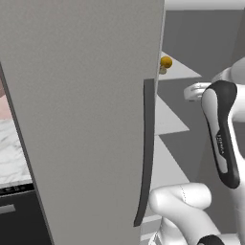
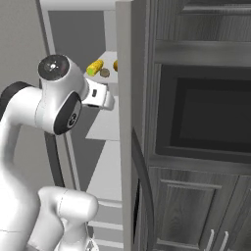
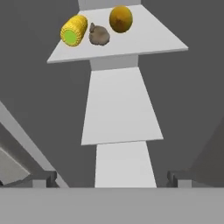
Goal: Take the lemon, garlic, and corn from the freezer and place them in the bowl on the counter.
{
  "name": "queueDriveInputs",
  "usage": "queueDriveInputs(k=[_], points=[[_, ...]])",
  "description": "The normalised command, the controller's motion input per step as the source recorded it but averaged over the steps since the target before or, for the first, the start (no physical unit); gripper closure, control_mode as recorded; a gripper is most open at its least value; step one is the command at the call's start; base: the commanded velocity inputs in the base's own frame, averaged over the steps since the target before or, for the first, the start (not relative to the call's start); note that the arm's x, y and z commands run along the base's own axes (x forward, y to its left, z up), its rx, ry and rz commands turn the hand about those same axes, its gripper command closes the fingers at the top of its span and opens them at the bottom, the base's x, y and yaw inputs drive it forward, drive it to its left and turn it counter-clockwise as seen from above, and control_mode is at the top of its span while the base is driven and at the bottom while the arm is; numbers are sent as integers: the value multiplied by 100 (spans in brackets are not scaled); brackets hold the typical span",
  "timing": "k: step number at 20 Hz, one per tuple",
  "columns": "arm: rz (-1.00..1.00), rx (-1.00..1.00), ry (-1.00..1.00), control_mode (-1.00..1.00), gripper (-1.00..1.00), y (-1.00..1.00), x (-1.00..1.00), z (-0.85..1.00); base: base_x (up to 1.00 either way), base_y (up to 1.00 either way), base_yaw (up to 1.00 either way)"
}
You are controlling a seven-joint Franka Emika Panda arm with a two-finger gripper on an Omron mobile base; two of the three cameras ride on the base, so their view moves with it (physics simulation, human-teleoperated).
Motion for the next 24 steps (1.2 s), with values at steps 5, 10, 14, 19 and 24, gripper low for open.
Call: queueDriveInputs(k=[5,10,14,19,24], points=[[12,0,-5,-100,-100,0,32,1,0,0,0],[17,-4,-13,-100,-100,0,13,0,0,0,0],[4,-6,-10,-100,-100,0,6,6,0,0,0],[0,-1,0,-100,-100,0,30,20,0,0,0],[0,0,0,-100,-100,0,35,12,0,0,0]])
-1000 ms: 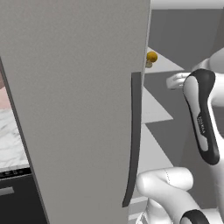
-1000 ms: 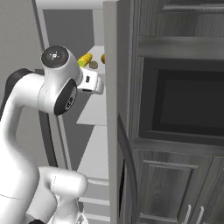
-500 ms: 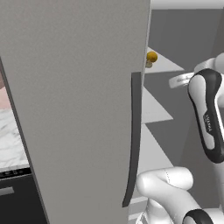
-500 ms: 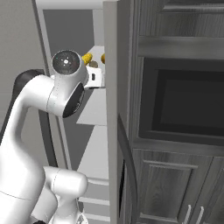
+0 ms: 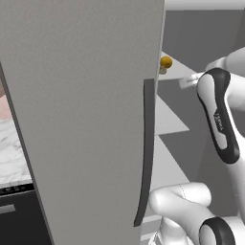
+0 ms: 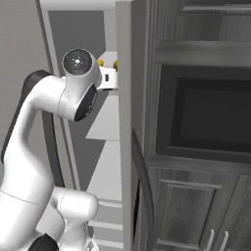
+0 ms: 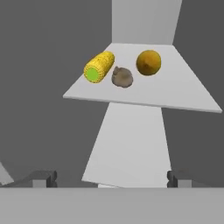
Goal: Take the lemon, garlic, and corn from the freezer and place them in the bowl on the counter.
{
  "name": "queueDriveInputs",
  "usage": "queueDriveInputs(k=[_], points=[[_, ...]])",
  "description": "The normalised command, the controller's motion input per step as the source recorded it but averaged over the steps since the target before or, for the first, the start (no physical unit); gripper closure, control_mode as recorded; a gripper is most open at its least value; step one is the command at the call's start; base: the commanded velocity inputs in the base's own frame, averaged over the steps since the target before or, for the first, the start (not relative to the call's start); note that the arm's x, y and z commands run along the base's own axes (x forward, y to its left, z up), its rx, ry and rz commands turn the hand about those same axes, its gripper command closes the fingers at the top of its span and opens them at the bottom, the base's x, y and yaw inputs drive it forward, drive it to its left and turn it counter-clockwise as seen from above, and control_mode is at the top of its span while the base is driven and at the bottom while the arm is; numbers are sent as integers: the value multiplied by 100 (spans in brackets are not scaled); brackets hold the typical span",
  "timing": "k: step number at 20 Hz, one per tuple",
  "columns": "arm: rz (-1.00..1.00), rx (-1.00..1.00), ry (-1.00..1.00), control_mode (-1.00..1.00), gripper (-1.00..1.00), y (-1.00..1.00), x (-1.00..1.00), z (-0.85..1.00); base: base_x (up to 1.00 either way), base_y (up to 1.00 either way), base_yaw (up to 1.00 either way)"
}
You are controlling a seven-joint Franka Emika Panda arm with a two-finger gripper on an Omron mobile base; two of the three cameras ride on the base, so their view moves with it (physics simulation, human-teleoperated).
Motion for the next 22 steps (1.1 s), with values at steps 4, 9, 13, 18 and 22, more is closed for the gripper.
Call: queueDriveInputs(k=[4,9,13,18,22], points=[[0,0,0,-100,-100,0,36,8,0,0,0],[0,0,0,-100,-100,0,49,3,0,0,0],[0,0,0,-100,-100,1,56,0,0,0,0],[1,0,0,-100,-100,0,64,0,0,0,0],[6,0,0,-100,-100,0,64,1,0,0,0]])
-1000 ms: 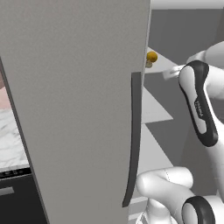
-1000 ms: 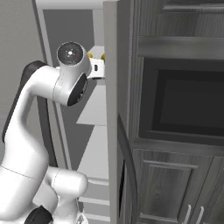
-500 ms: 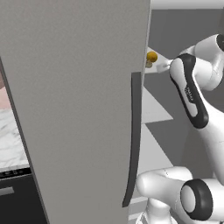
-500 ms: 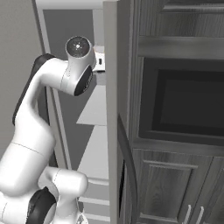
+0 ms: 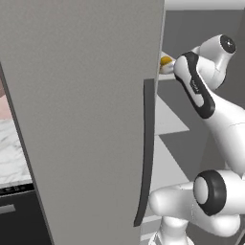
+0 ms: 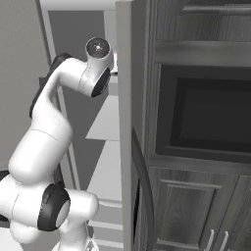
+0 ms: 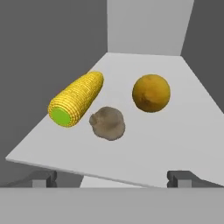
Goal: Take the lemon, garlic, and corn from the freezer and place them in the bowl on the counter.
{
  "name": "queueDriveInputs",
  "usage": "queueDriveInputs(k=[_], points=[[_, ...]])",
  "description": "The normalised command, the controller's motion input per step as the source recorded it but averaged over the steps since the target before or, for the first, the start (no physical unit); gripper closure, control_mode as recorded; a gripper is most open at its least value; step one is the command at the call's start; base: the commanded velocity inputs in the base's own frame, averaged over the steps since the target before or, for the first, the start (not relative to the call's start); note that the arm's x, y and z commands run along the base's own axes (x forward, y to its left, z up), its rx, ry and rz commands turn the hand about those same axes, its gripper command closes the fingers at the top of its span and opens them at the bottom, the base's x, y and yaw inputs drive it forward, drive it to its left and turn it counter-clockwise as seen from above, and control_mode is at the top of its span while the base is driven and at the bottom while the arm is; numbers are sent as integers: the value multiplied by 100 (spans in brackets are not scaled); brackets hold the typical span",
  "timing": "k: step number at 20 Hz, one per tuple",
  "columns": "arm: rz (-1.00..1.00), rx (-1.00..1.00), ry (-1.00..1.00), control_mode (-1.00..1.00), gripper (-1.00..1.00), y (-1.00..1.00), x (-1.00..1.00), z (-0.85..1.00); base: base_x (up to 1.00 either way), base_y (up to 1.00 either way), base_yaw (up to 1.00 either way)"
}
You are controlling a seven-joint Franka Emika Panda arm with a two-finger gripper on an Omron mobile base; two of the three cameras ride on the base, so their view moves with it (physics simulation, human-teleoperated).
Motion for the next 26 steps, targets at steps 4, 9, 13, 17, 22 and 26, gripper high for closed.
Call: queueDriveInputs(k=[4,9,13,17,22,26], points=[[5,0,1,-100,-100,0,51,0,0,0,0],[4,0,5,-100,-100,6,41,-2,0,0,0],[2,0,9,-100,-100,21,35,-11,0,0,0],[0,0,10,-100,-100,32,31,-14,0,0,0],[0,0,6,-100,-100,14,26,-7,0,0,0],[0,0,0,-100,-100,0,11,-7,0,0,0]])
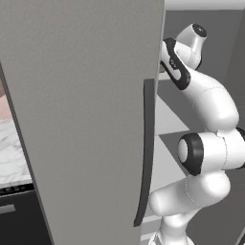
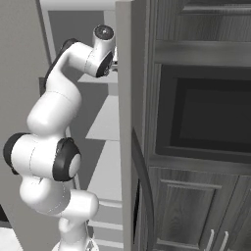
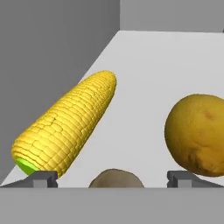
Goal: Take the lemon, garlic, and corn from the freezer and place them in the bowl on the counter.
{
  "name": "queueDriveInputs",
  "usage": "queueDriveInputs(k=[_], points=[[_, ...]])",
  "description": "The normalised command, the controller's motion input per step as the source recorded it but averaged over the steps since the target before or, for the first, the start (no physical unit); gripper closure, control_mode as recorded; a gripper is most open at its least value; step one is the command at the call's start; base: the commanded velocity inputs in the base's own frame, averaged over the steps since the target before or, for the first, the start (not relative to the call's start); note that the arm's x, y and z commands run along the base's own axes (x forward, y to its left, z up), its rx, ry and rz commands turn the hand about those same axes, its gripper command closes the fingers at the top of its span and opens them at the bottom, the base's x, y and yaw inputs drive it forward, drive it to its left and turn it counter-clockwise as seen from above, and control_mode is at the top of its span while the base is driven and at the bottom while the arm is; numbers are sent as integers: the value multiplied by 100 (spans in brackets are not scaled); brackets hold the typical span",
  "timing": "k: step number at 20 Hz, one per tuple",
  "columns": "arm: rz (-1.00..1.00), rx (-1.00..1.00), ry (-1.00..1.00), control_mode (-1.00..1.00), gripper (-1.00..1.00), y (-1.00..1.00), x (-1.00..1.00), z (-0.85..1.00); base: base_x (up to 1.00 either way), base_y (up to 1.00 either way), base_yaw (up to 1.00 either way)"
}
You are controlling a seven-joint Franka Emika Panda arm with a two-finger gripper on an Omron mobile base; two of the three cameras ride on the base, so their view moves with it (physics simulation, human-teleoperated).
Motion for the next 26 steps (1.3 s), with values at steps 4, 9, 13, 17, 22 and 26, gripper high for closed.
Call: queueDriveInputs(k=[4,9,13,17,22,26], points=[[0,0,0,-100,-100,-15,0,-7,0,0,0],[0,0,0,-100,-100,-14,0,-9,0,0,0],[0,0,0,-100,-100,-6,0,-22,0,0,0],[0,0,0,-100,-100,-2,0,-30,0,0,0],[0,0,0,-100,-100,0,0,-22,0,0,0],[0,0,0,-100,-100,0,0,-22,0,0,0]])
